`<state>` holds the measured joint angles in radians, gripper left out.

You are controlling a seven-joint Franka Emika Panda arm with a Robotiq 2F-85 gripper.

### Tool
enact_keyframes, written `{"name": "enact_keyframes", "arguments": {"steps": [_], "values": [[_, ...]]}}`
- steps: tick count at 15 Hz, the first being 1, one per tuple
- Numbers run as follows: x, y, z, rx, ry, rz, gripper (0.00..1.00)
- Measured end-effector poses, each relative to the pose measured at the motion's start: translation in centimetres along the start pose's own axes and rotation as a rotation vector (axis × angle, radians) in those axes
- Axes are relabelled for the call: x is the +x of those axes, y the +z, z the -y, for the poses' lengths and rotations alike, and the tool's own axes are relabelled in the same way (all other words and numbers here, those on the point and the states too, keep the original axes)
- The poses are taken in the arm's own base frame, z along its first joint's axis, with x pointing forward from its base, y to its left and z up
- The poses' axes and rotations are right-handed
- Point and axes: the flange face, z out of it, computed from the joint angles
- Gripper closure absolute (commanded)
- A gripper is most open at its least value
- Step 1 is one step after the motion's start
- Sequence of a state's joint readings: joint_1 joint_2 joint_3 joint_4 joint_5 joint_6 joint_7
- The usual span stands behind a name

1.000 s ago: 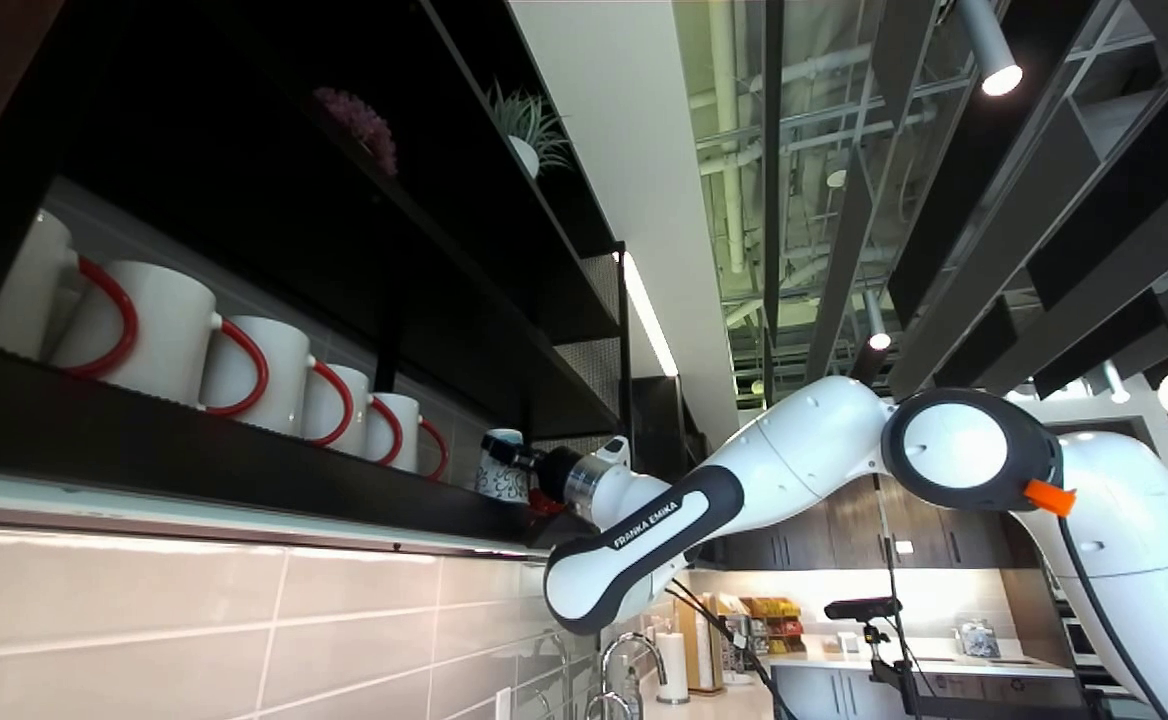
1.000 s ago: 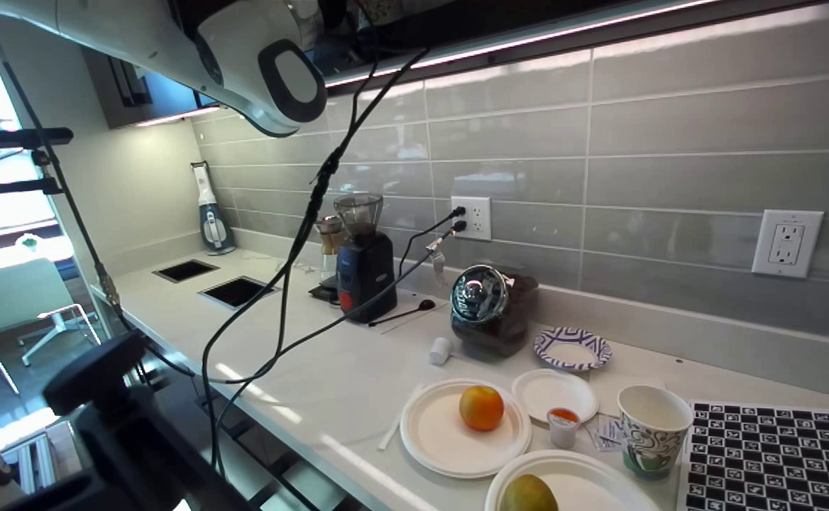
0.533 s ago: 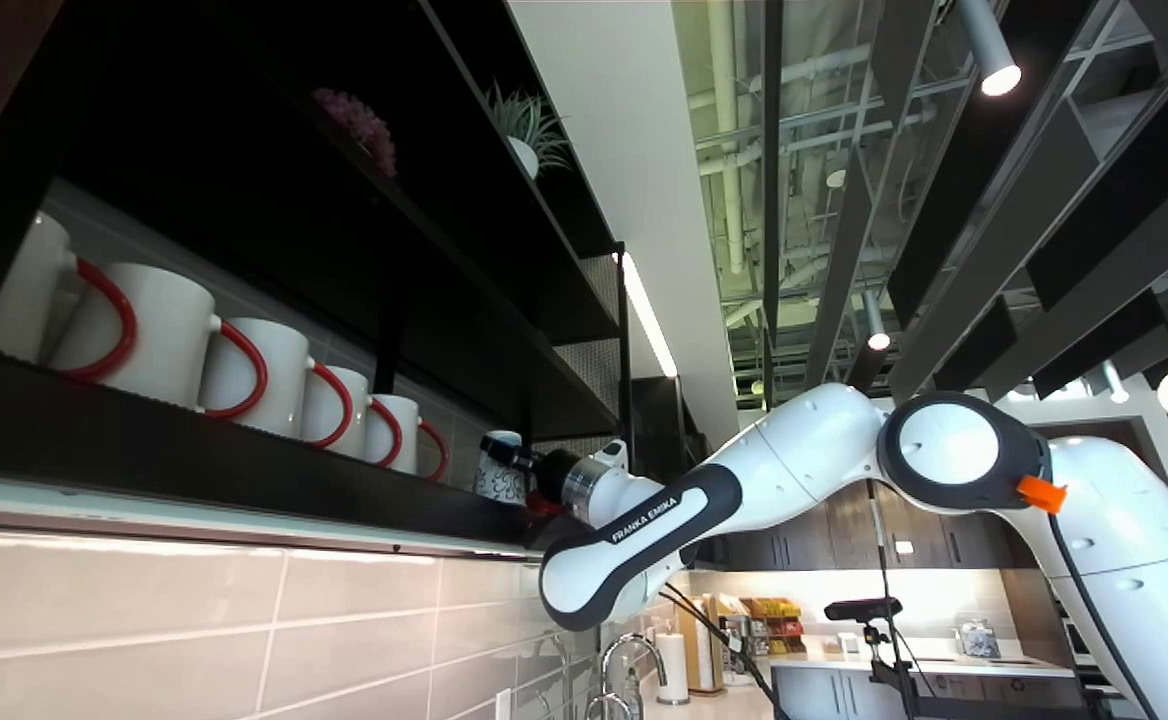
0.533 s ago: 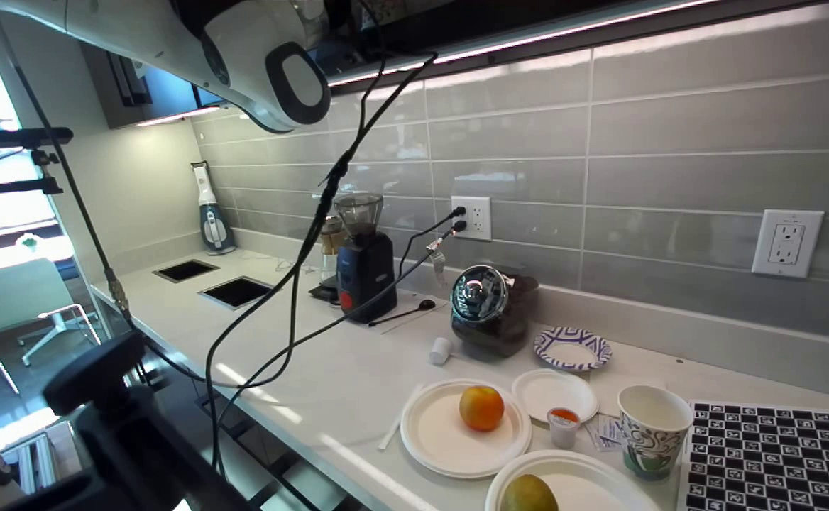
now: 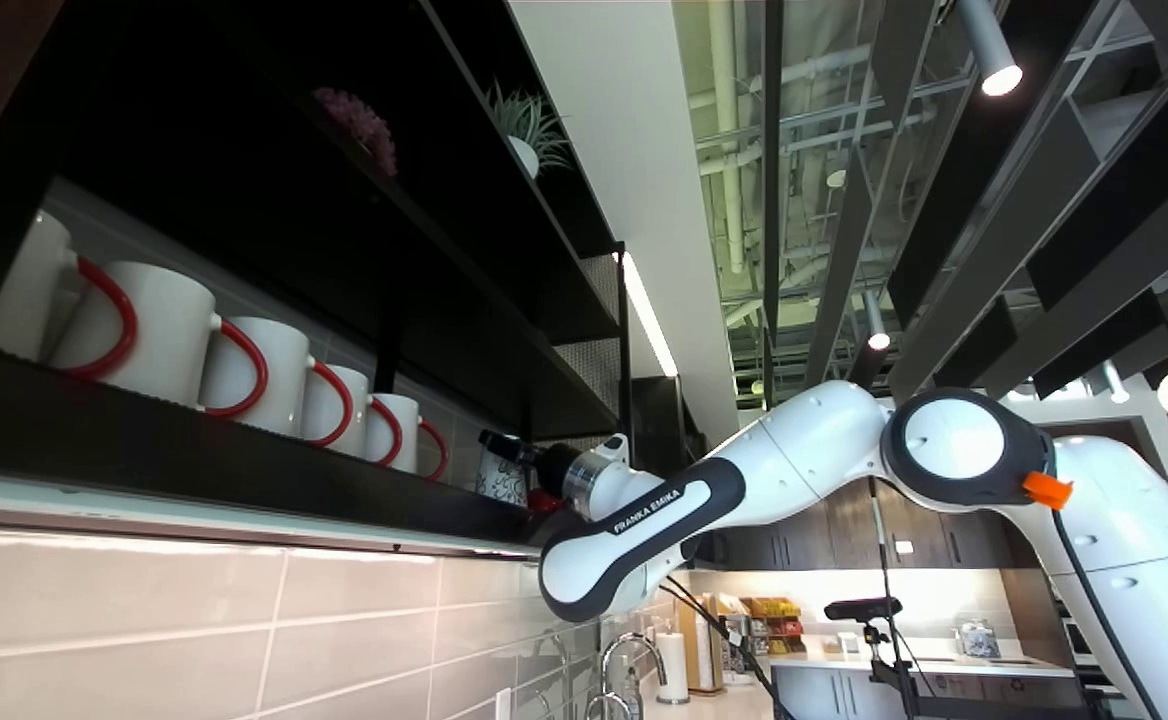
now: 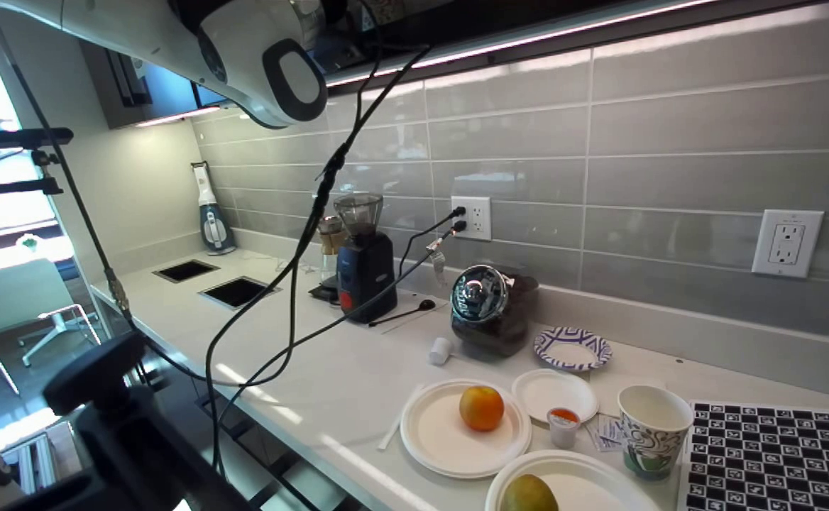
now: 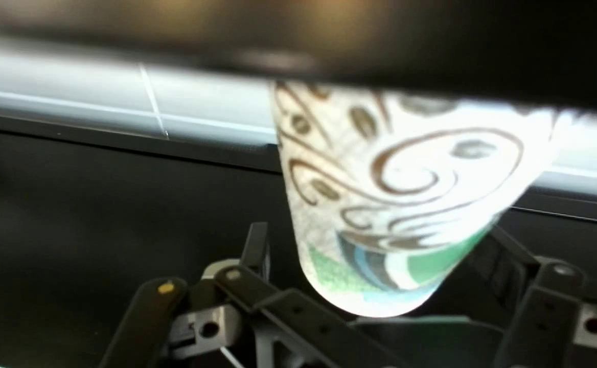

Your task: Turn the cup upside down, then place it on the shelf

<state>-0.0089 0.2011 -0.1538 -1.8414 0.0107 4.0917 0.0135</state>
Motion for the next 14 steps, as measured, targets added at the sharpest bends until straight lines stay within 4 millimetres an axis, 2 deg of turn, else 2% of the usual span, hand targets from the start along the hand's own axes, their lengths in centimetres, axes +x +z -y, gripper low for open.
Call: {"name": "enact_keyframes", "arguments": {"steps": [4,8,14], "values": [[1.9,-0.1,0.4,-0.011,-0.010,-0.032,0.00],[3.5,-0.7,-0.6,-0.098,-0.057,-0.040,0.00],[5.6,-2.5,-1.1,-0.180,-0.043,0.046,0.00]]}}
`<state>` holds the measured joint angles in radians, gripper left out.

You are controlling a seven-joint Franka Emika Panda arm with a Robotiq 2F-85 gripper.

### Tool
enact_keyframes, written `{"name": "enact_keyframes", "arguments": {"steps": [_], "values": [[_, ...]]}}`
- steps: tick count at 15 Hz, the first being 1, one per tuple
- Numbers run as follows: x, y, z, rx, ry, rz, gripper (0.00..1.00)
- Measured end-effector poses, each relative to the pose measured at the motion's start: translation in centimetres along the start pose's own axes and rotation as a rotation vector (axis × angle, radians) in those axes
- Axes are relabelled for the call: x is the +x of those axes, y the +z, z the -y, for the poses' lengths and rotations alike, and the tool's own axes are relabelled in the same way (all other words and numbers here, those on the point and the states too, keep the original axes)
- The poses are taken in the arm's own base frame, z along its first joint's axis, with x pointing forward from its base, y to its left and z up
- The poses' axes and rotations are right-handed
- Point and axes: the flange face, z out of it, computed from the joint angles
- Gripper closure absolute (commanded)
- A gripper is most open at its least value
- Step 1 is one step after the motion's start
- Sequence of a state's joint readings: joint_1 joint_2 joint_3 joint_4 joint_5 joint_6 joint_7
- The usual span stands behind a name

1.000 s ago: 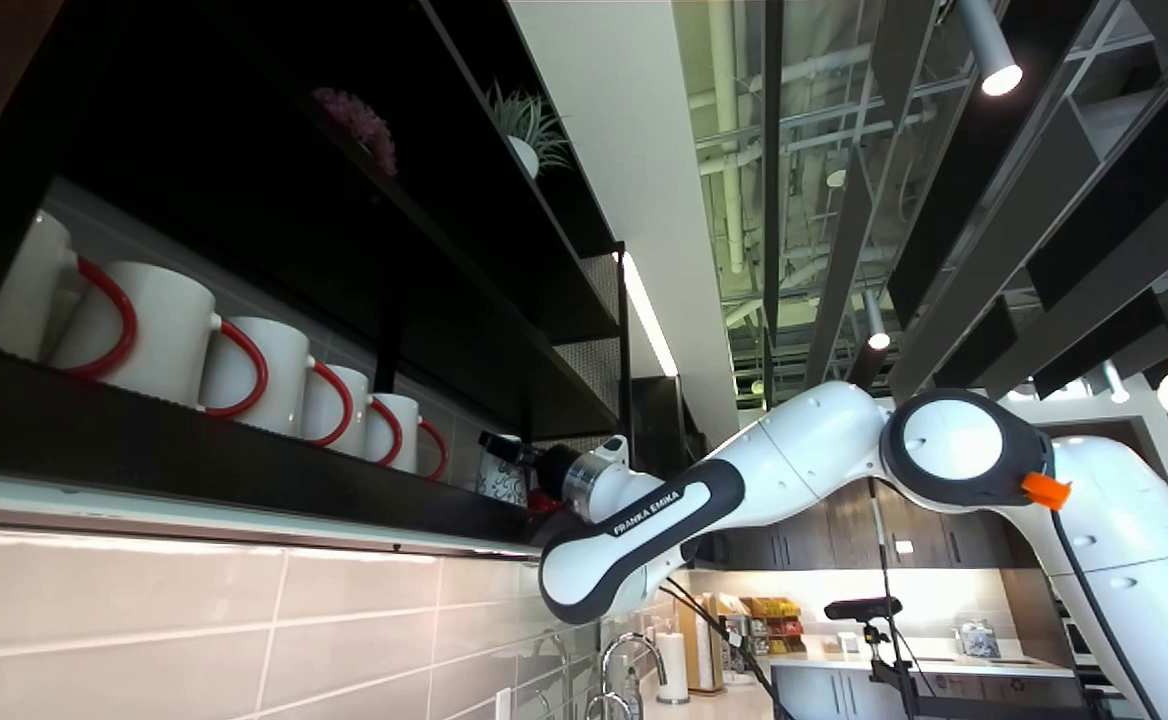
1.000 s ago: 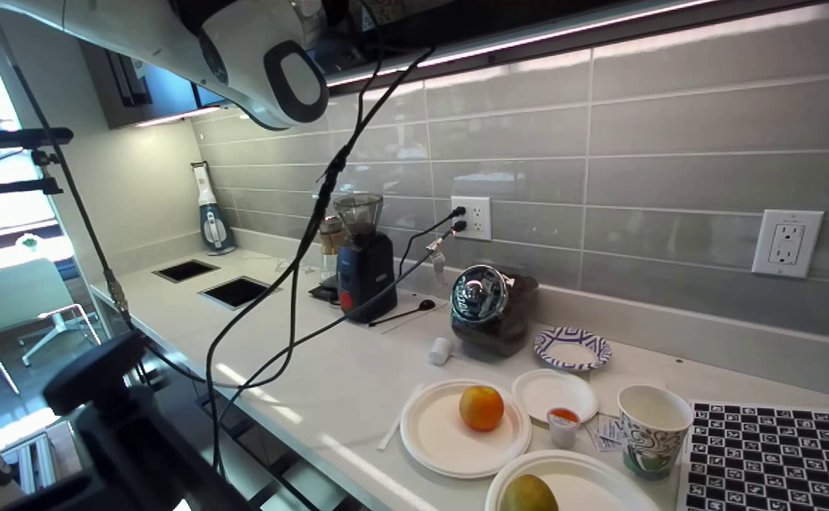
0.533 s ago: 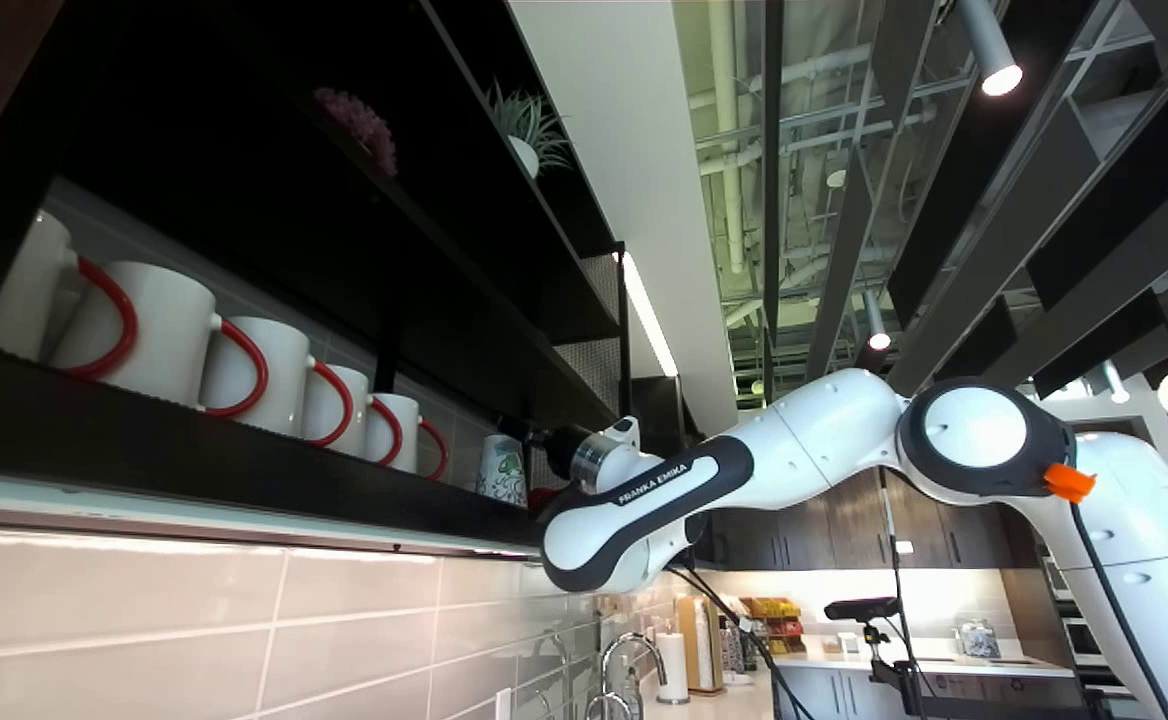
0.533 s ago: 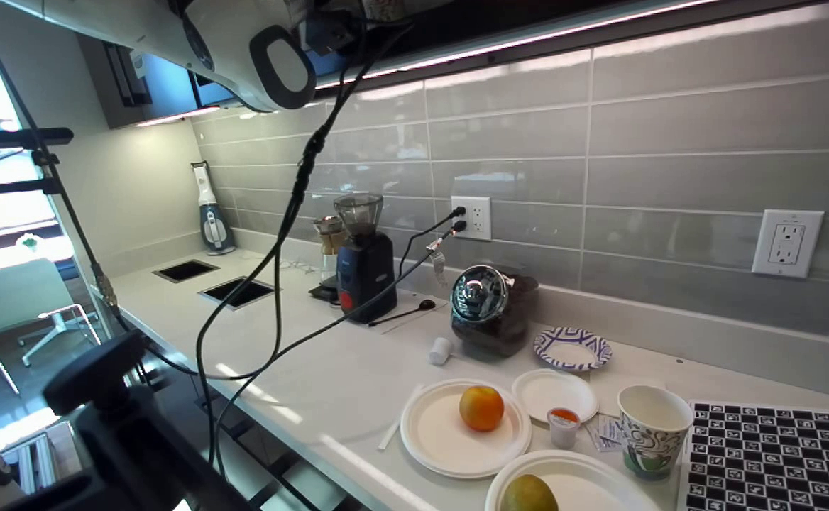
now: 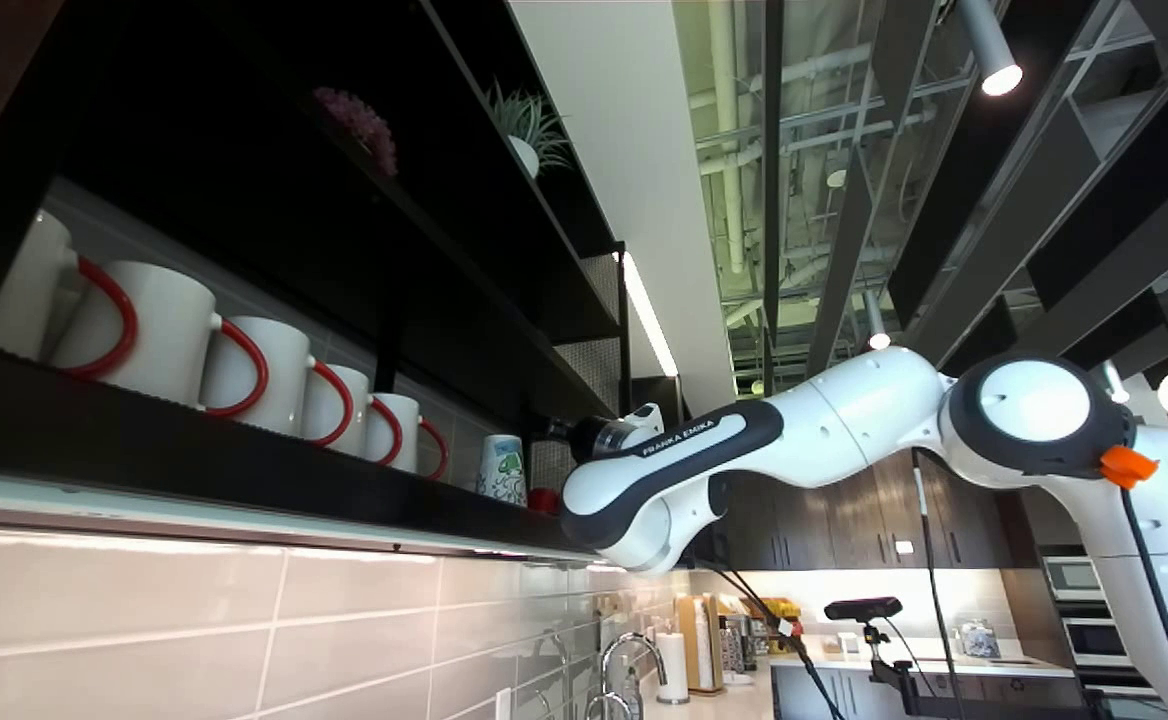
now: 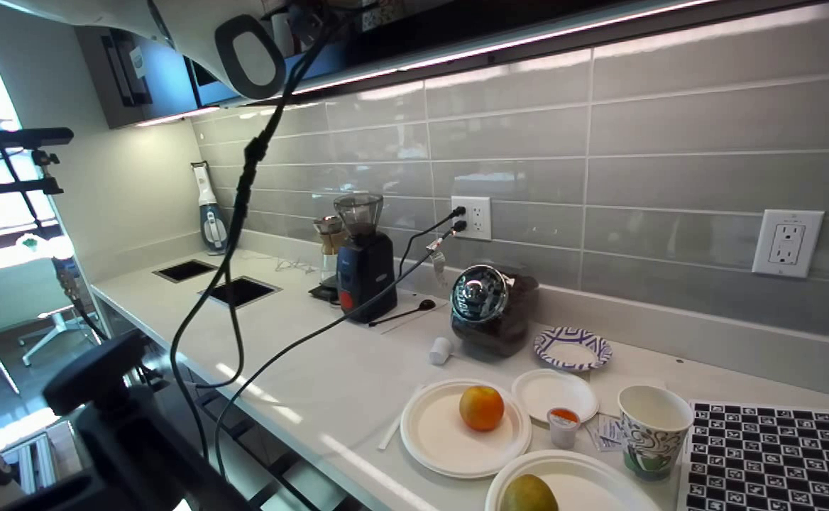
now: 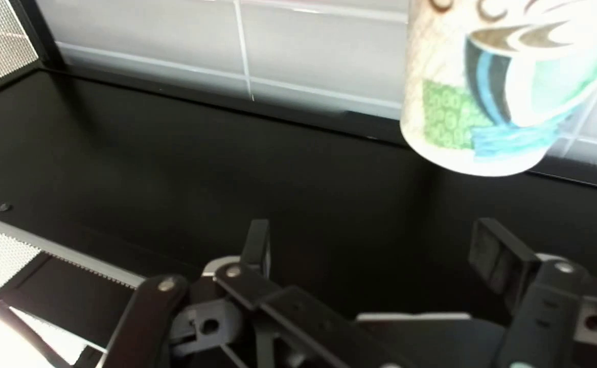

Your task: Turn the cup upside down, then place it on the shelf

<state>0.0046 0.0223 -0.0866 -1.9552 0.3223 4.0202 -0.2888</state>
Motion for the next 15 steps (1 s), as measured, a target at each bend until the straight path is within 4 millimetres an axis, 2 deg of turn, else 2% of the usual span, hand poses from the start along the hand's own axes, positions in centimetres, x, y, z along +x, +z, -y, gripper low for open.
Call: {"name": "enact_keyframes", "arguments": {"steps": [5,10,15], "values": [[3.0,-2.4,-0.6,0.002,0.123,0.174,0.00],[5.8,-5.9,-3.7,-0.024,0.181,0.331,0.00],[5.3,-9.8,-7.2,-0.026,0.234,0.495,0.00]]}}
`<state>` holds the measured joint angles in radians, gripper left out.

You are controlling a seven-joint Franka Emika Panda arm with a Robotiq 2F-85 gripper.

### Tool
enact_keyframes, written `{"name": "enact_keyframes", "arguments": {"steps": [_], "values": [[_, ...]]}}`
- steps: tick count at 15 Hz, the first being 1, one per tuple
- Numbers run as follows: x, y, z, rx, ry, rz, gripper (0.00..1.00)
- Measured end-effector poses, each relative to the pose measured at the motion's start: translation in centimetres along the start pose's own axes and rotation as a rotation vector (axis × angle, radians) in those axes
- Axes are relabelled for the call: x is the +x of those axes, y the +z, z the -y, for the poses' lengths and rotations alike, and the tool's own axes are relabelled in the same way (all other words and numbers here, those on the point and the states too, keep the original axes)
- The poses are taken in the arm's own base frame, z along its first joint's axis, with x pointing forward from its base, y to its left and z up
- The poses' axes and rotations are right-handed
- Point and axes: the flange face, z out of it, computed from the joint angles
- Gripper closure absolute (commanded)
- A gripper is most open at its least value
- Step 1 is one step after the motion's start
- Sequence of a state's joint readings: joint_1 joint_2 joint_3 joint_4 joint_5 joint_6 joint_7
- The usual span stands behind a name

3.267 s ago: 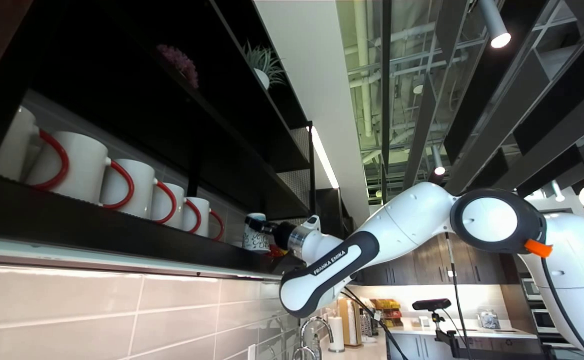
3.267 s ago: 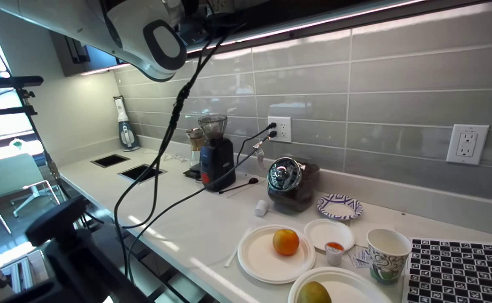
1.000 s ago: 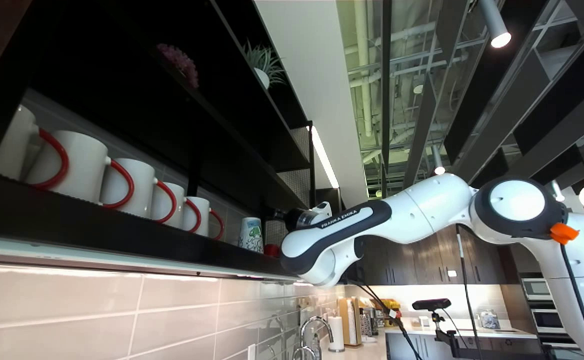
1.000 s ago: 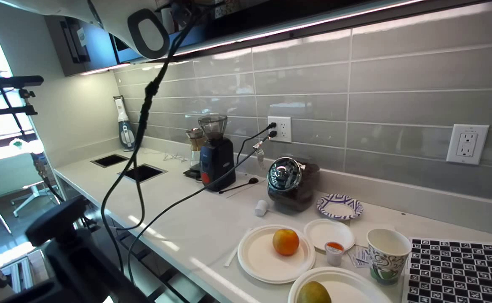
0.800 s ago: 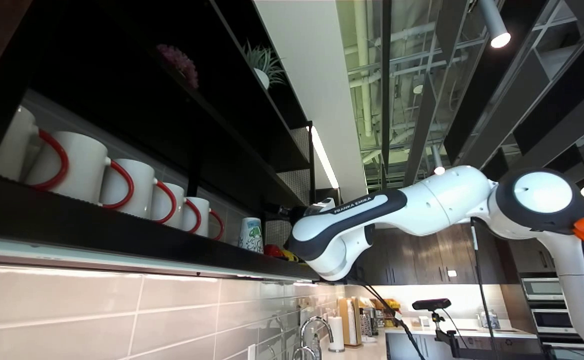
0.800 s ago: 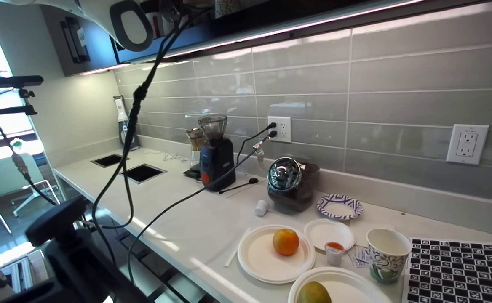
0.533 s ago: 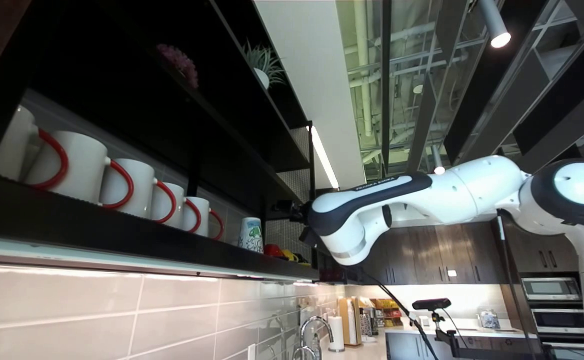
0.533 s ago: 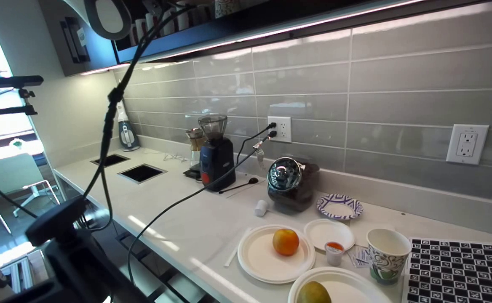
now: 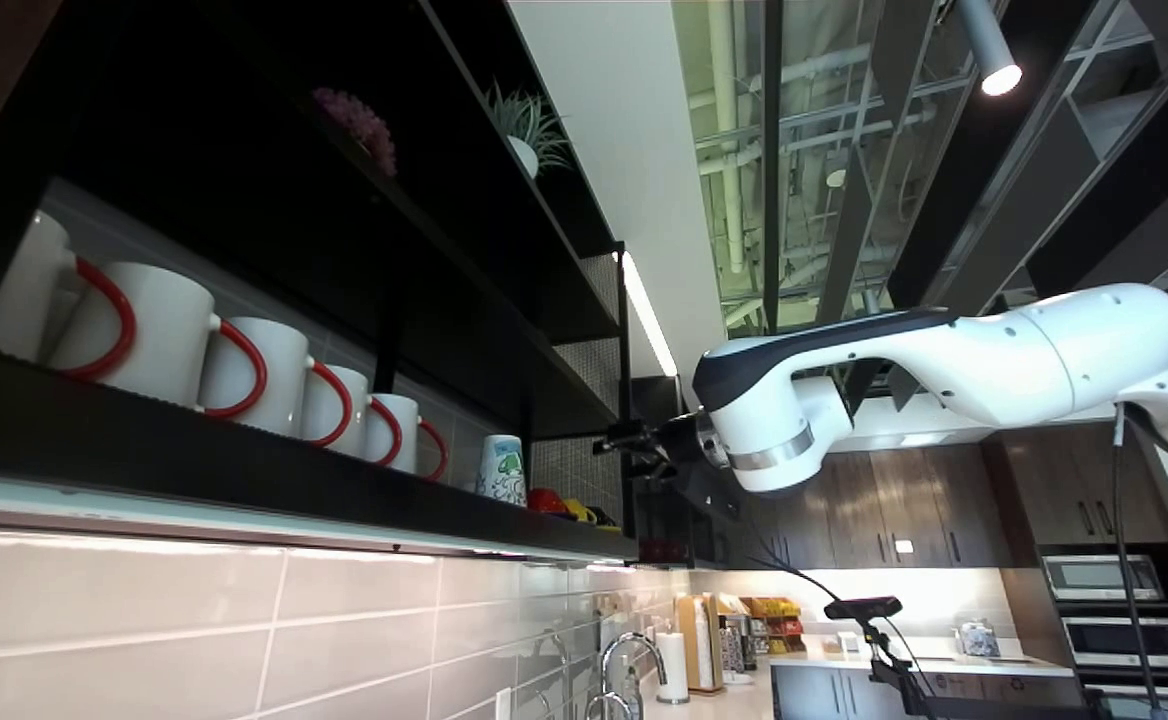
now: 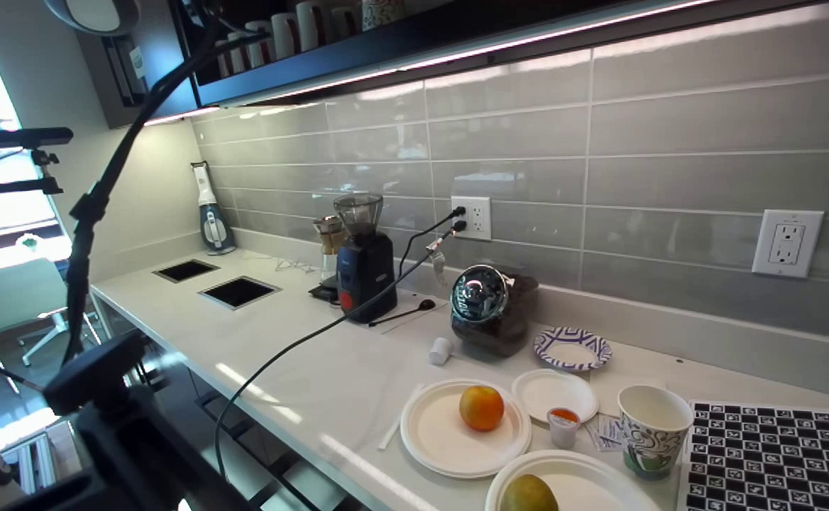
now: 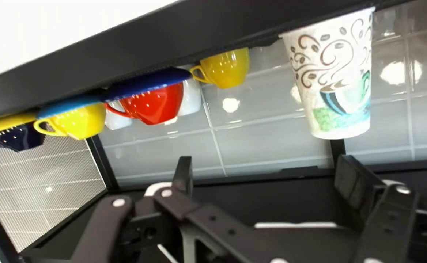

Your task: Turn the cup upside down, then place it on the shelf

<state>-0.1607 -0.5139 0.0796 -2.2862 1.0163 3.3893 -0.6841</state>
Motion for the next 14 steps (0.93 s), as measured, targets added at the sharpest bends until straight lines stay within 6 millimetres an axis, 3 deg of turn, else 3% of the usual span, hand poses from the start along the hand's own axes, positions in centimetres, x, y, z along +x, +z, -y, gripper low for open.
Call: {"name": "enact_keyframes", "arguments": {"steps": [7,14], "values": [[-1.4,-0.6,-5.8,-0.049,0.282,0.160,0.00],[-3.5,0.5,-7.9,-0.054,0.629,0.396,0.00]]}}
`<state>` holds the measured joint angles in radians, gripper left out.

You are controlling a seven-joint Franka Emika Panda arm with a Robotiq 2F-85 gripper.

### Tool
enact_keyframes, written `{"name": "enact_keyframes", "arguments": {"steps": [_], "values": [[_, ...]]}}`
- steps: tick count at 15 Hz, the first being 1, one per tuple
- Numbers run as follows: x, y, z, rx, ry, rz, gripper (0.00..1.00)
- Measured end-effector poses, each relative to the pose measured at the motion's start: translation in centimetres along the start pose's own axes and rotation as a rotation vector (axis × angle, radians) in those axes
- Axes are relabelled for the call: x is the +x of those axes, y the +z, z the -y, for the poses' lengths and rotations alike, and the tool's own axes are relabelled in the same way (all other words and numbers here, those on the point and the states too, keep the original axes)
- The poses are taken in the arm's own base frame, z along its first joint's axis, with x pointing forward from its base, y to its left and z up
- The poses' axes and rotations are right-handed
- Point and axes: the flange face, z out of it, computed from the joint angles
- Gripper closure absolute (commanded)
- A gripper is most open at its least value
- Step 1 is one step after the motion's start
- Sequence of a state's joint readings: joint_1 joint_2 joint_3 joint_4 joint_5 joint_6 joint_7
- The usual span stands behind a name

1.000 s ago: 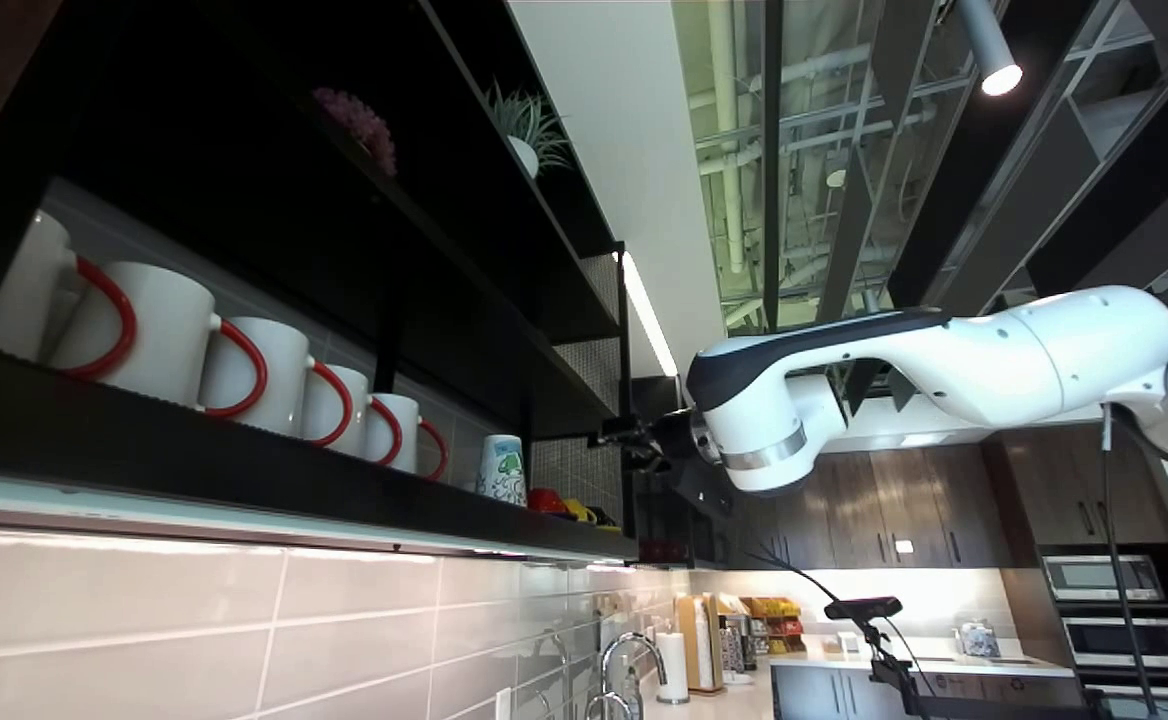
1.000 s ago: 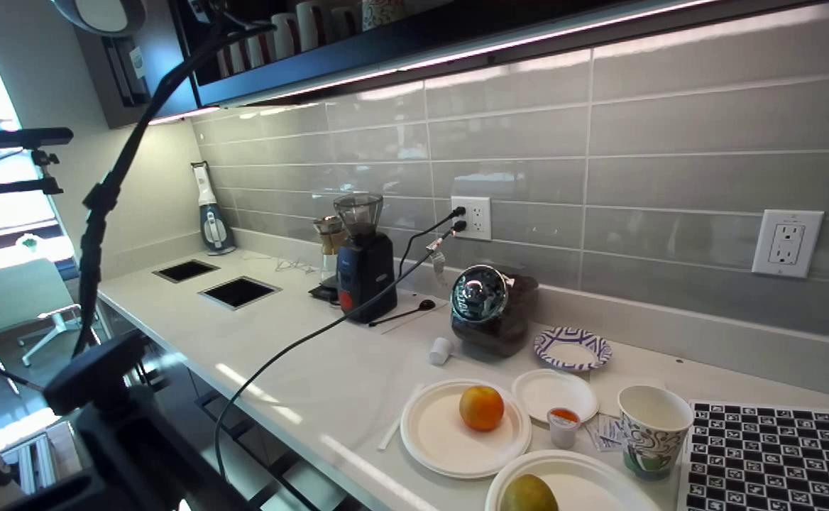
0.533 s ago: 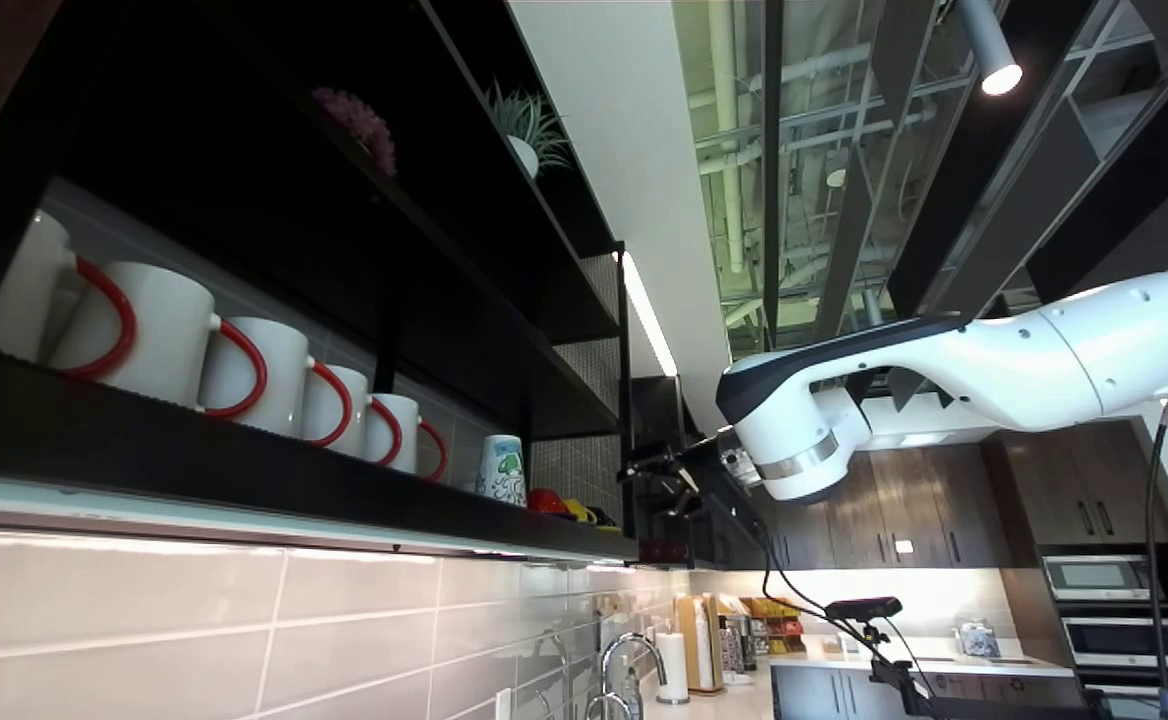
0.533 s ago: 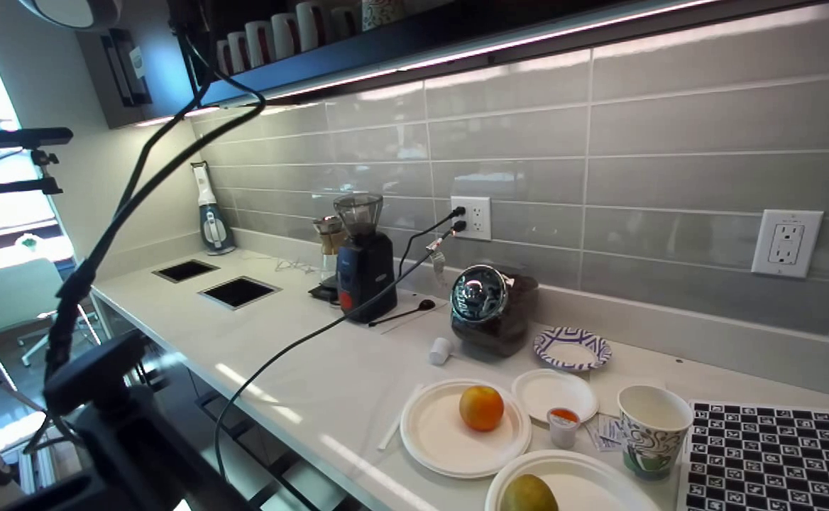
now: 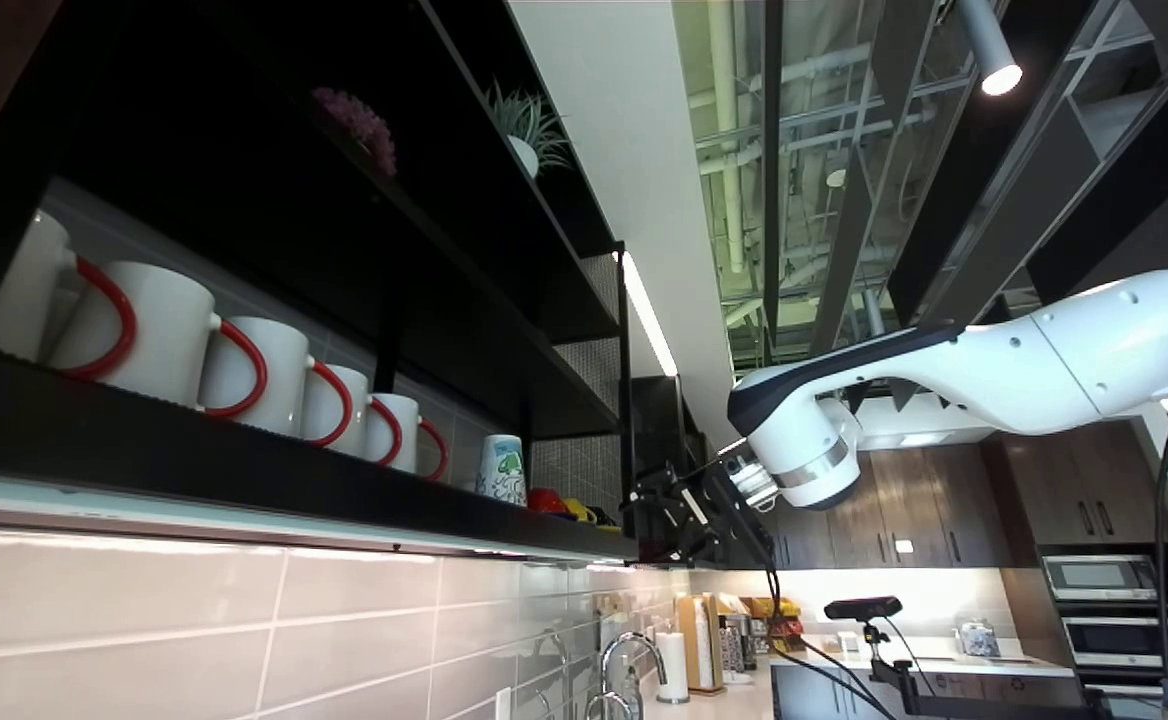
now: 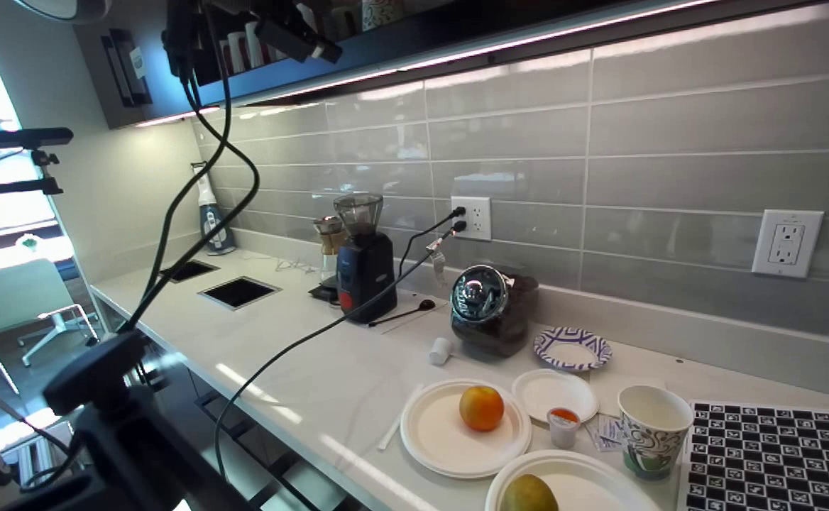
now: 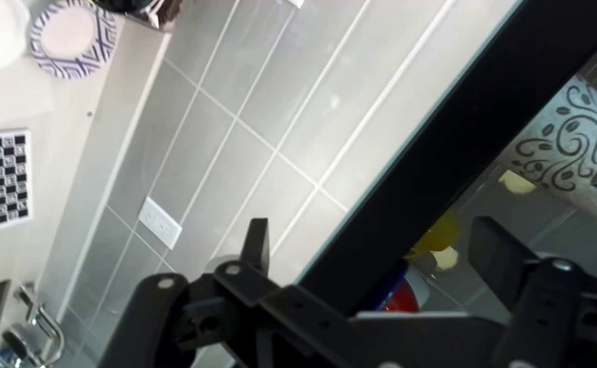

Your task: Turn the cup upside down, then place it on the shelf

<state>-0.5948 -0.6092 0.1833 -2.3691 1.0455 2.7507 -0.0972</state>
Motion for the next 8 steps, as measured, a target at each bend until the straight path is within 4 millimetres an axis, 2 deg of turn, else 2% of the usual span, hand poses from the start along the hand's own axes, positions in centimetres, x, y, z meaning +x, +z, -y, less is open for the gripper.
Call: {"name": "enact_keyframes", "arguments": {"steps": [8], "values": [[-1.8,1.4,-3.6,-0.150,0.213,0.200,0.00]]}}
